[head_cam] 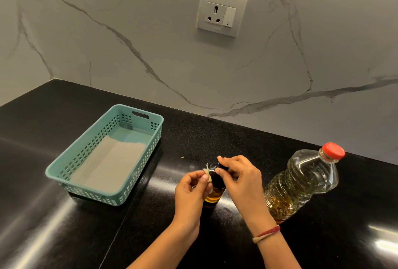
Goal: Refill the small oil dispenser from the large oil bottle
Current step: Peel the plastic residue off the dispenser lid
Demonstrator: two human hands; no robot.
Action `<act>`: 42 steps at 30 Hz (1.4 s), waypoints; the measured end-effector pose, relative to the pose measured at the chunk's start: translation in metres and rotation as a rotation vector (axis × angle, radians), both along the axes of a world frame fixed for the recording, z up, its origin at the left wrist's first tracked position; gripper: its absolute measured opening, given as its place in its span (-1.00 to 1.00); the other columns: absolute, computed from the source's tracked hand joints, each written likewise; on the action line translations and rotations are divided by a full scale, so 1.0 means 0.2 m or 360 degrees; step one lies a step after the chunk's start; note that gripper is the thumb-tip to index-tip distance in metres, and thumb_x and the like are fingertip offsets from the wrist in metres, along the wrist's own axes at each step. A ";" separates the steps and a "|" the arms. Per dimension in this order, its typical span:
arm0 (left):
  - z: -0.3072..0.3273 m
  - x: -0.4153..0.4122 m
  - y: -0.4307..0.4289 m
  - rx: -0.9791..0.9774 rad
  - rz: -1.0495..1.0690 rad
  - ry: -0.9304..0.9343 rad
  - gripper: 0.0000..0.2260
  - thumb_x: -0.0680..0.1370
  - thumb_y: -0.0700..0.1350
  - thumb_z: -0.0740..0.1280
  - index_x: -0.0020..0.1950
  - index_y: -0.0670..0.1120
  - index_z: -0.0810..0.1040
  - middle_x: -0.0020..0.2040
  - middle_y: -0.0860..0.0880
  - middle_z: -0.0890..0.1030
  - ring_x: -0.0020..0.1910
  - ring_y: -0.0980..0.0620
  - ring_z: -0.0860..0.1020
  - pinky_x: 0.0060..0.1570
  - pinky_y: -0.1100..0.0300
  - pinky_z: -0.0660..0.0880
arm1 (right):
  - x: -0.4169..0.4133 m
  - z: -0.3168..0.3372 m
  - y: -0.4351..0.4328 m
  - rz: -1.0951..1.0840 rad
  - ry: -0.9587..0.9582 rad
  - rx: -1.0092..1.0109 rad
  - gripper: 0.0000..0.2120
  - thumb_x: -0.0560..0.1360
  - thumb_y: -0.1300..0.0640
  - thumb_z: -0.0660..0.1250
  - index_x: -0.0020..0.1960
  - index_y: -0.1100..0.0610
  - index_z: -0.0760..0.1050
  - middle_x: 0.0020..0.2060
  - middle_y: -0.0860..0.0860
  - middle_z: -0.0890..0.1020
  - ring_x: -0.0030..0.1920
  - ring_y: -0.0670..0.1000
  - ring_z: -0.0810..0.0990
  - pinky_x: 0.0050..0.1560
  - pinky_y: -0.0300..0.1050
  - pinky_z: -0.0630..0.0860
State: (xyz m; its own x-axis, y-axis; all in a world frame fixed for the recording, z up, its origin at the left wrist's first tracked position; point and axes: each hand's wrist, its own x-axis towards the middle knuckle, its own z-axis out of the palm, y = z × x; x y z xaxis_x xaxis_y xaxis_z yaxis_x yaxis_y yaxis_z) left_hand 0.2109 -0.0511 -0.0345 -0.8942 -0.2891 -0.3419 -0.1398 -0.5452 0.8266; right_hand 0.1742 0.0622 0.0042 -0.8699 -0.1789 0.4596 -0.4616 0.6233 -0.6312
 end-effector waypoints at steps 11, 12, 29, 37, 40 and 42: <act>-0.05 0.02 0.07 0.0394 0.0062 -0.0314 -0.91 0.60 -0.35 0.21 0.07 -0.28 0.47 -0.01 -0.24 0.54 -0.16 0.01 0.56 -0.16 0.28 0.57 | 0.01 0.00 0.00 -0.0013 -0.0012 -0.0021 -0.71 0.41 0.23 0.47 0.13 0.11 0.63 -0.14 -0.09 0.58 -0.14 -0.17 0.56 -0.09 -0.29 0.55; -0.02 0.02 0.07 0.0446 0.0047 -0.0272 -0.91 0.60 -0.35 0.21 0.07 -0.27 0.47 -0.03 -0.22 0.56 -0.18 0.02 0.57 -0.18 0.29 0.58 | 0.01 0.00 0.00 -0.0014 -0.0011 -0.0018 -0.72 0.41 0.23 0.47 0.12 0.11 0.63 -0.14 -0.09 0.58 -0.14 -0.18 0.56 -0.10 -0.30 0.54; 0.09 0.01 0.10 0.1295 0.0106 -0.0512 -0.90 0.62 -0.30 0.20 -0.02 -0.25 0.50 -0.11 -0.20 0.55 -0.18 0.00 0.52 -0.41 0.26 0.58 | 0.01 0.00 0.00 -0.0037 0.0019 0.0001 -0.72 0.39 0.21 0.49 0.09 0.09 0.64 -0.15 -0.10 0.60 -0.20 -0.19 0.52 -0.13 -0.18 0.55; -0.02 0.00 0.09 0.1150 0.0186 -0.0681 -0.86 0.63 -0.31 0.17 0.18 -0.24 0.43 -0.11 -0.22 0.48 -0.21 -0.01 0.47 -0.55 0.29 0.53 | 0.02 0.01 0.00 -0.0035 -0.0026 0.0017 -0.72 0.41 0.19 0.47 0.12 0.06 0.63 -0.15 -0.17 0.55 -0.20 -0.22 0.49 -0.12 -0.24 0.51; -0.01 0.01 0.07 0.1072 0.0142 -0.0643 -0.86 0.63 -0.32 0.17 0.17 -0.26 0.44 -0.10 -0.21 0.49 -0.22 0.01 0.48 -0.52 0.34 0.54 | 0.01 0.02 0.01 -0.0015 -0.0059 0.0066 -0.74 0.42 0.16 0.46 0.10 0.02 0.61 -0.18 -0.27 0.48 -0.24 -0.23 0.45 -0.13 -0.28 0.44; -0.01 0.04 0.05 0.1023 0.0111 -0.0615 -0.87 0.63 -0.33 0.17 0.14 -0.25 0.45 -0.07 -0.21 0.50 -0.20 0.02 0.49 -0.43 0.32 0.56 | 0.00 0.03 0.01 0.0007 -0.0098 0.0135 -0.76 0.44 0.12 0.44 0.10 -0.01 0.58 -0.18 -0.28 0.46 -0.20 -0.21 0.43 -0.10 -0.23 0.43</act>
State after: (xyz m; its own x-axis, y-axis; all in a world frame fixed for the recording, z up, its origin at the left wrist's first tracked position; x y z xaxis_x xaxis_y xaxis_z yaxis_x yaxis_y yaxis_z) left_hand 0.2191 -0.0403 -0.0373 -0.6631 0.0217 -0.7482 -0.3028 -0.9219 0.2416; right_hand 0.1748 0.0647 0.0094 -0.8953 -0.2186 0.3881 -0.4261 0.6740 -0.6034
